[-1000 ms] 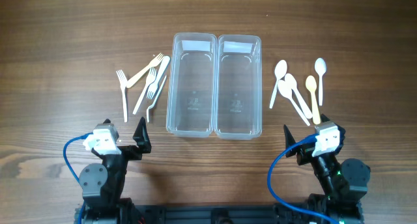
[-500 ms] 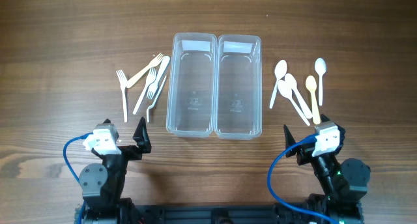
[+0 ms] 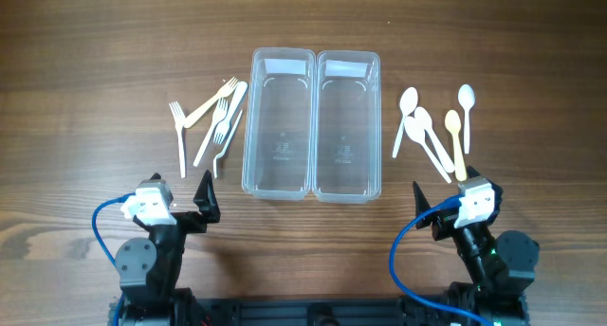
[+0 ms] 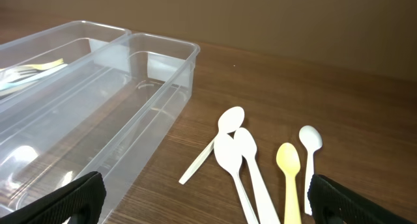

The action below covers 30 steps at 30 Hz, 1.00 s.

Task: Pack container
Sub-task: 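Move the right gripper over the spoons and the left over the forks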

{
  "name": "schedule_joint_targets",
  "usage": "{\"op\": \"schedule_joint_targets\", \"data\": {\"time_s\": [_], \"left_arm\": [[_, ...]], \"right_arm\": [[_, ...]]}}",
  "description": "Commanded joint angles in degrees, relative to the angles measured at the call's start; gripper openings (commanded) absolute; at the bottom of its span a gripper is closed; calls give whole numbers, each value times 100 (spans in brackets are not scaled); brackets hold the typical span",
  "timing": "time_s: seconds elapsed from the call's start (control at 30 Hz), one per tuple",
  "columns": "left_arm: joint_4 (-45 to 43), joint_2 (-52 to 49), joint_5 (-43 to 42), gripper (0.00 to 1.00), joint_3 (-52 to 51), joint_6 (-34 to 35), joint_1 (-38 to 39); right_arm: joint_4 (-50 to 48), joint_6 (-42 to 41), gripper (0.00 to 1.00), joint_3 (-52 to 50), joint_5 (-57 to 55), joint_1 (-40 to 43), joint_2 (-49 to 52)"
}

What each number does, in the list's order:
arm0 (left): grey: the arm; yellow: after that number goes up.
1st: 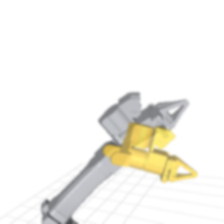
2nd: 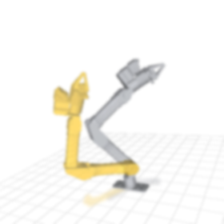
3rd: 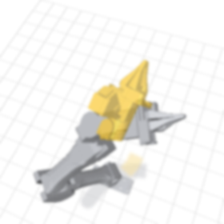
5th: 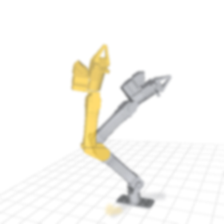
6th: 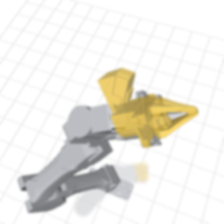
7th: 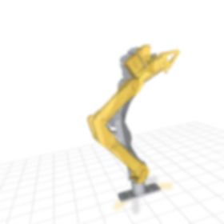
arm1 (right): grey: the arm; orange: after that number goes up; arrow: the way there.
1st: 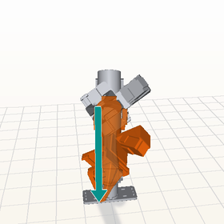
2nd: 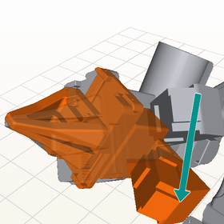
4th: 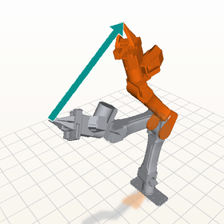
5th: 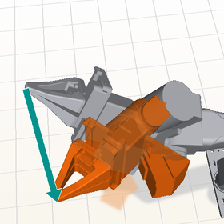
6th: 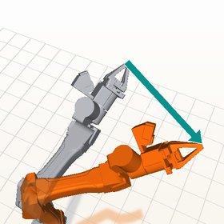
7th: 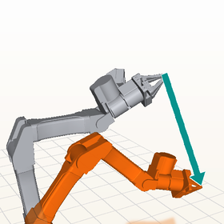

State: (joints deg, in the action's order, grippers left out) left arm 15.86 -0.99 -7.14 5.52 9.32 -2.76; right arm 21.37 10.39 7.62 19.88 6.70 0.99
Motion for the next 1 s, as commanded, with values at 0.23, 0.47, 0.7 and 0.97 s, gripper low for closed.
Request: {"op": "schedule_joint_targets", "data": {"time_s": [0.23,0.47,0.7,0.97], "left_arm": [[-107,61,164,100,-59,11,-35],[2,20,52,100,-59,118,-35],[13,-44,15,100,116,774,-35],[807,-1687,555,100,1888,758,-35]], "right_arm": [[-31,1132,100,-26,-426,2,-79],[22,1058,100,-24,1563,2,-63],[-236,-1058,100,-13,2131,2,-9],[-372,-1803,100,1113,1888,2,660]]}}
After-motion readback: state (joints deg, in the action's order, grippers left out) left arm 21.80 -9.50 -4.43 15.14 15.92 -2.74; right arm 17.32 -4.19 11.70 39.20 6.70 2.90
